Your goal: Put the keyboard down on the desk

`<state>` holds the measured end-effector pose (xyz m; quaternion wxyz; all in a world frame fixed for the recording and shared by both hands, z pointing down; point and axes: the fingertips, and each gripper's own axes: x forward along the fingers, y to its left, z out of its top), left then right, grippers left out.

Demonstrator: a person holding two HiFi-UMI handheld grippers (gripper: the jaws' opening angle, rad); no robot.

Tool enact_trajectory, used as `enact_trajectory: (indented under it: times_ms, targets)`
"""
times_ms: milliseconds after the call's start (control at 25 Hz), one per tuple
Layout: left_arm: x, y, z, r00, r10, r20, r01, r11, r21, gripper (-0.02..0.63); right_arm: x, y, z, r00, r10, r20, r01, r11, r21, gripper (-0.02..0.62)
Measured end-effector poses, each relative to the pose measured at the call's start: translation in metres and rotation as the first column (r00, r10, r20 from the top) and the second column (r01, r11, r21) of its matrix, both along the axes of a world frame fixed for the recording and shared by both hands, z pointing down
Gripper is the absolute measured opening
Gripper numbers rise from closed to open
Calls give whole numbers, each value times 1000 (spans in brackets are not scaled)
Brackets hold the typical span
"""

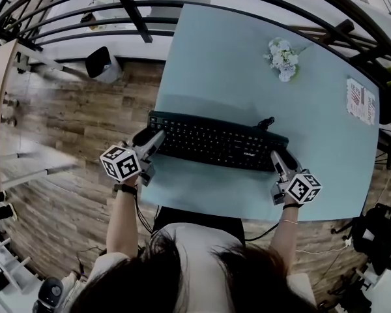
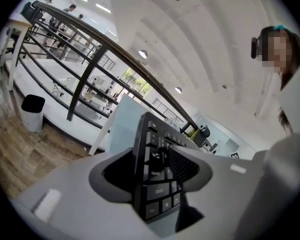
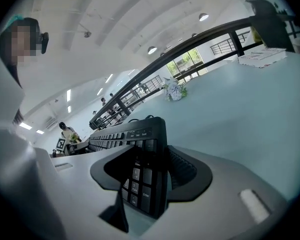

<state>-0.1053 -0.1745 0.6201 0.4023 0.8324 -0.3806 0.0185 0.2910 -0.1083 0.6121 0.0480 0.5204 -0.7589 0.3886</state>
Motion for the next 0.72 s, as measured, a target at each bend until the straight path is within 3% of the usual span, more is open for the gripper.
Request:
enact_trajectory:
  times_ms: [280, 720]
  targets:
    - [1, 1, 14, 990, -11, 139, 8, 1000, 22, 252, 4, 3, 15, 994, 17, -106, -21, 999, -35, 181]
    - [1, 2, 21, 967, -40, 252, 34, 999, 28, 264, 7, 2, 20, 985, 31, -171, -36, 999, -29, 184]
